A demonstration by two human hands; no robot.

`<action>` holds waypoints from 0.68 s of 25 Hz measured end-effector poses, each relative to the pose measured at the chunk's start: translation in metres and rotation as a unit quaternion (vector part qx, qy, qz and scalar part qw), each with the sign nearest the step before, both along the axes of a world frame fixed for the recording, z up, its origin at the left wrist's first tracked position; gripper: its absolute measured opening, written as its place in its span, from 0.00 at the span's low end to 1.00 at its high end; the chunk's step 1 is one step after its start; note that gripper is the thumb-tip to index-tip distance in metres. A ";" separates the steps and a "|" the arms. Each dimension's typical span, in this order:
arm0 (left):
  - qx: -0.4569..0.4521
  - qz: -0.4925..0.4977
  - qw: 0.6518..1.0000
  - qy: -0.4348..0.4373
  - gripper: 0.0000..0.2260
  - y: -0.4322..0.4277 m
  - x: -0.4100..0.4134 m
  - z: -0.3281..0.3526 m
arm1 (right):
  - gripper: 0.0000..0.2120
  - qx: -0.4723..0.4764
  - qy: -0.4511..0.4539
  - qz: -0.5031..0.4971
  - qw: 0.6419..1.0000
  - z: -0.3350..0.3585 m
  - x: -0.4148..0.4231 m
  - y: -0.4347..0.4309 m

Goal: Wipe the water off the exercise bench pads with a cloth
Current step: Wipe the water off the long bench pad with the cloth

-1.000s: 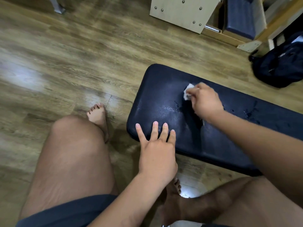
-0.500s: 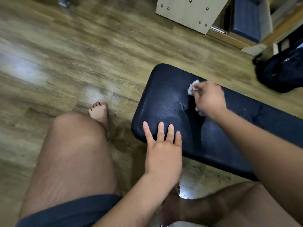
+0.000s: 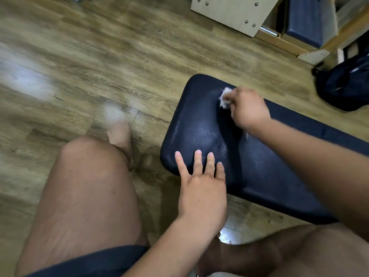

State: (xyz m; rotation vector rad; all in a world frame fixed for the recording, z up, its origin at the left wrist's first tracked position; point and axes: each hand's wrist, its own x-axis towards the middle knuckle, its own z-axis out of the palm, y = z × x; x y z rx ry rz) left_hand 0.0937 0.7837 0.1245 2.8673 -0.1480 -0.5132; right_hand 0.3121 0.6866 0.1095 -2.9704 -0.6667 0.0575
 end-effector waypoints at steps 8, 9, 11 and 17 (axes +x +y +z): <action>0.016 0.001 1.000 0.001 0.32 -0.002 0.004 -0.001 | 0.14 0.000 -0.018 0.013 1.000 -0.007 0.008 0.018; 0.015 0.003 1.000 0.005 0.31 -0.004 0.004 0.000 | 0.15 0.015 -0.017 0.027 0.999 -0.008 -0.016 0.010; 0.013 0.005 1.000 0.009 0.31 -0.006 0.001 0.003 | 0.15 0.045 -0.002 0.058 0.997 -0.006 -0.076 -0.008; 0.004 0.021 1.000 0.021 0.35 -0.009 -0.008 -0.004 | 0.22 0.027 0.052 0.150 0.987 0.009 -0.135 -0.052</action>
